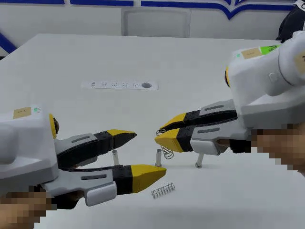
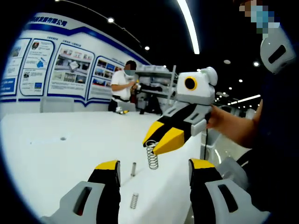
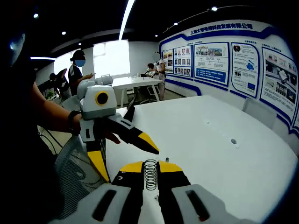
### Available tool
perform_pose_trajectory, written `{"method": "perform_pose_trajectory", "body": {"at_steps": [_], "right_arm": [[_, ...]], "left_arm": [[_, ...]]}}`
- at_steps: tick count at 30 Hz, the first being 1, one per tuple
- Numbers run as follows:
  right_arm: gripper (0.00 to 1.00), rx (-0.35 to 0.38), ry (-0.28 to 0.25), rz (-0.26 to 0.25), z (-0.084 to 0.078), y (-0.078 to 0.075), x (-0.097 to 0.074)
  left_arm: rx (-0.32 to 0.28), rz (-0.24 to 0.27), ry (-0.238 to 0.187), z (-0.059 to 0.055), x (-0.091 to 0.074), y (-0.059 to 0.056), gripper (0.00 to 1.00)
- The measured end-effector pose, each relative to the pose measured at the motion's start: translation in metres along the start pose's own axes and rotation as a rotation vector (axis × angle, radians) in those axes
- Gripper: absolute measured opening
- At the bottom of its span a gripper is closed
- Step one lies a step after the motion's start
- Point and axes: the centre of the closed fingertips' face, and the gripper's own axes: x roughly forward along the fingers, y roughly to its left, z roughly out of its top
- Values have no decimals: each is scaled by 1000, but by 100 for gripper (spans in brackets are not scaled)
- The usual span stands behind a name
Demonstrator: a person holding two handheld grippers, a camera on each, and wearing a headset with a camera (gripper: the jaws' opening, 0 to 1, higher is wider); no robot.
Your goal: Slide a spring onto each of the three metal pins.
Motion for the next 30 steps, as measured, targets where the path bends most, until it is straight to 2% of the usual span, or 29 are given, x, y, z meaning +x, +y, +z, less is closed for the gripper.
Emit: {"method": "perform_pose_trajectory", "body": {"at_steps": [6, 12, 23, 30], "right_arm": [[11, 24, -78, 51, 17, 12, -4], [11, 15, -107, 70, 25, 18, -7], [11, 1, -111, 79, 26, 22, -8], [11, -19, -80, 71, 22, 21, -13]], "left_arm": [[-9, -12, -6, 2, 5, -3, 54], [-9, -27, -16, 5, 8, -8, 43], [34, -54, -17, 7, 10, -14, 13], [75, -57, -7, 5, 9, -16, 12]]}}
